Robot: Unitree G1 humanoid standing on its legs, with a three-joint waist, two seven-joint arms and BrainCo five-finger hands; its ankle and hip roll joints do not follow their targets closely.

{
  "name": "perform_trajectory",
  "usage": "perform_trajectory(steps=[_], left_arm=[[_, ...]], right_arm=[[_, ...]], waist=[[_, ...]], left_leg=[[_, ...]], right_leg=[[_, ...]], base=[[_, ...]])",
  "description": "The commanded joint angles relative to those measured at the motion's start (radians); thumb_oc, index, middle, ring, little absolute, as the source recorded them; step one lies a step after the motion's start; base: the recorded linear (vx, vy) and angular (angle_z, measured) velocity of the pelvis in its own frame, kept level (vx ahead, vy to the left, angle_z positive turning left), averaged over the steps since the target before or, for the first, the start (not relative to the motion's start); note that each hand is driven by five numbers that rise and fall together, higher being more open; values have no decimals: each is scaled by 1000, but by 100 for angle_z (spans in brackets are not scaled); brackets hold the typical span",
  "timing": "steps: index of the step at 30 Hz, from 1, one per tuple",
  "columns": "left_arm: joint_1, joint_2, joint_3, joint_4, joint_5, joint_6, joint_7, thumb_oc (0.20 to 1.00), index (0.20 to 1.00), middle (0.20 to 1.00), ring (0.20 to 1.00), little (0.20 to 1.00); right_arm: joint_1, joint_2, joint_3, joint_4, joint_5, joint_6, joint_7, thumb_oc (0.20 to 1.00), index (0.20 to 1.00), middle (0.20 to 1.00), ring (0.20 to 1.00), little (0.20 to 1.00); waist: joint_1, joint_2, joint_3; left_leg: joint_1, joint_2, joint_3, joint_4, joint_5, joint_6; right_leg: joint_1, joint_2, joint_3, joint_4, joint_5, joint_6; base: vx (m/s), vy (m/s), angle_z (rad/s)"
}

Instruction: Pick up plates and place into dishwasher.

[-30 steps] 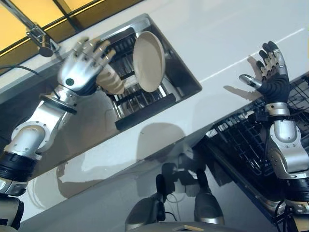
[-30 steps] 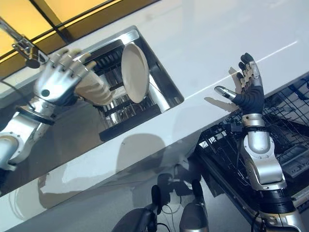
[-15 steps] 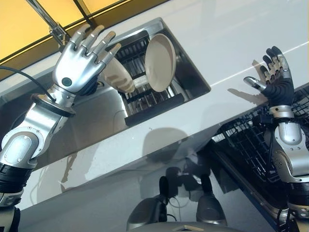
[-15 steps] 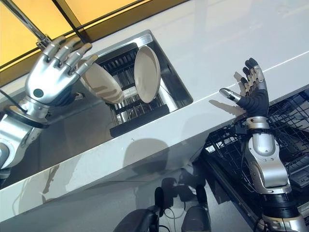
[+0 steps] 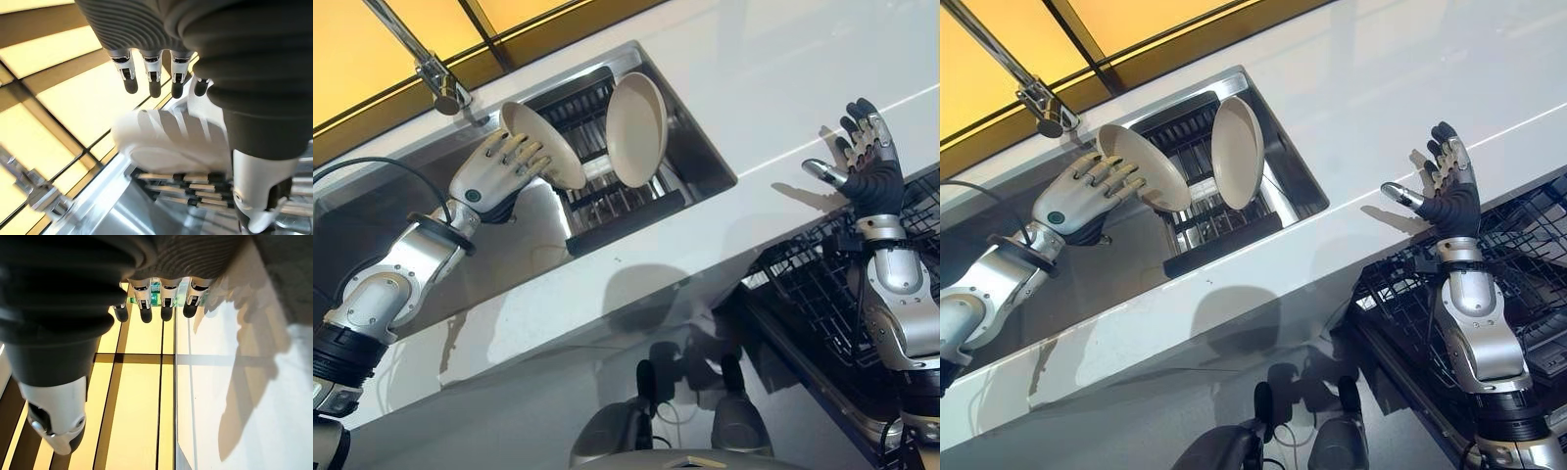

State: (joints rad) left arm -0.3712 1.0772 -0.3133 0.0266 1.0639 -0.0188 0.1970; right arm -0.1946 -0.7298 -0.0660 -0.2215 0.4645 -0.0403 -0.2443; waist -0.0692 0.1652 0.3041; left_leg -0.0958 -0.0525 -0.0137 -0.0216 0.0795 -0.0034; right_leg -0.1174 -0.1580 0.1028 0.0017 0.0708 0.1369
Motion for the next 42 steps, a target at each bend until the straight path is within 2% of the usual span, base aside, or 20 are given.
perform_trajectory(steps=[1, 6, 7, 11, 14, 15, 18, 23, 24, 25, 32, 42], left_arm=[[-108, 44, -1, 77, -33, 122, 63, 1000, 1000, 1000, 1000, 1000], [-230, 31, -96, 207, -55, 265, 169, 1000, 1000, 1000, 1000, 1000], [-254, 27, -113, 228, -64, 276, 187, 1000, 1000, 1000, 1000, 1000], [-382, -10, -189, 357, -125, 369, 367, 1000, 1000, 1000, 1000, 1000], [-431, -41, -201, 413, -143, 403, 490, 1000, 1000, 1000, 1000, 1000], [-442, -49, -195, 428, -151, 401, 534, 1000, 1000, 1000, 1000, 1000], [-467, -63, -190, 429, -140, 398, 576, 1000, 1000, 1000, 1000, 1000], [-500, -74, -219, 406, -102, 360, 469, 1000, 1000, 1000, 1000, 1000], [-499, -77, -224, 405, -101, 344, 440, 624, 624, 624, 624, 624], [-496, -76, -231, 404, -97, 339, 411, 200, 200, 200, 200, 200], [-460, -58, -227, 401, -128, 297, 400, 200, 200, 200, 200, 200], [-392, -46, -169, 373, -114, 302, 402, 200, 200, 200, 200, 200]], right_arm=[[1, -35, 13, 32, 21, -22, 5, 1000, 1000, 1000, 1000, 1000], [-78, -40, 52, 53, 10, -44, -21, 1000, 1000, 1000, 1000, 1000], [-88, -39, 57, 56, 9, -46, -25, 1000, 1000, 1000, 1000, 1000], [-156, -26, 104, 66, -15, -43, -54, 1000, 1000, 1000, 1000, 1000], [-181, -19, 122, 72, -35, -27, -68, 1000, 1000, 1000, 1000, 1000], [-184, -17, 124, 79, -40, -27, -68, 1000, 1000, 1000, 1000, 1000], [-192, -13, 127, 87, -49, -25, -64, 1000, 1000, 1000, 1000, 1000], [-209, -11, 123, 87, -57, -10, -37, 1000, 1000, 1000, 1000, 1000], [-209, -14, 120, 82, -56, -3, -34, 1000, 1000, 1000, 1000, 1000], [-208, -15, 117, 80, -57, 0, -30, 1000, 1000, 1000, 1000, 1000], [-192, -39, 93, 67, -47, 24, 3, 1000, 1000, 1000, 1000, 1000], [-163, -66, 60, 59, -24, 41, 47, 1000, 1000, 1000, 1000, 1000]], waist=[[-17, -37, 19], [-29, -55, 73], [-29, -57, 76], [-37, -68, 98], [-43, -71, 101], [-46, -71, 101], [-51, -69, 100], [-61, -60, 93], [-63, -57, 91], [-65, -54, 90], [-70, -34, 76], [-65, -12, 45]], left_leg=[[-76, -62, -35, 138, -102, 27], [-139, -54, -27, 155, -89, 25], [-146, -53, -27, 157, -88, 25], [-183, -51, -20, 168, -80, 24], [-193, -53, -15, 176, -81, 23], [-194, -55, -12, 178, -82, 24], [-195, -55, -6, 177, -83, 24], [-182, -58, 4, 161, -82, 24], [-179, -60, 5, 158, -82, 24], [-176, -60, 7, 156, -82, 24], [-151, -66, 14, 147, -86, 24], [-119, -71, 10, 131, -88, 21]], right_leg=[[-92, -23, 18, 102, -17, -2], [-153, -20, 28, 111, 4, -7], [-160, -20, 28, 112, 5, -8], [-203, -18, 32, 128, 15, -12], [-219, -19, 36, 136, 18, -15], [-224, -18, 40, 138, 19, -16], [-232, -18, 45, 142, 21, -18], [-232, -16, 53, 141, 20, -21], [-232, -16, 55, 141, 20, -21], [-230, -16, 55, 141, 21, -21], [-216, -18, 61, 145, 9, -23], [-187, -30, 44, 144, -10, -27]], base=[[-79, 96, -5], [-105, 53, -5], [-113, 34, 1], [-75, 44, 0], [-1, 73, -1], [25, 88, -9], [12, 70, -12], [14, 66, -2], [24, 74, -1], [24, 64, -2], [32, 59, -2], [14, 17, 0]])
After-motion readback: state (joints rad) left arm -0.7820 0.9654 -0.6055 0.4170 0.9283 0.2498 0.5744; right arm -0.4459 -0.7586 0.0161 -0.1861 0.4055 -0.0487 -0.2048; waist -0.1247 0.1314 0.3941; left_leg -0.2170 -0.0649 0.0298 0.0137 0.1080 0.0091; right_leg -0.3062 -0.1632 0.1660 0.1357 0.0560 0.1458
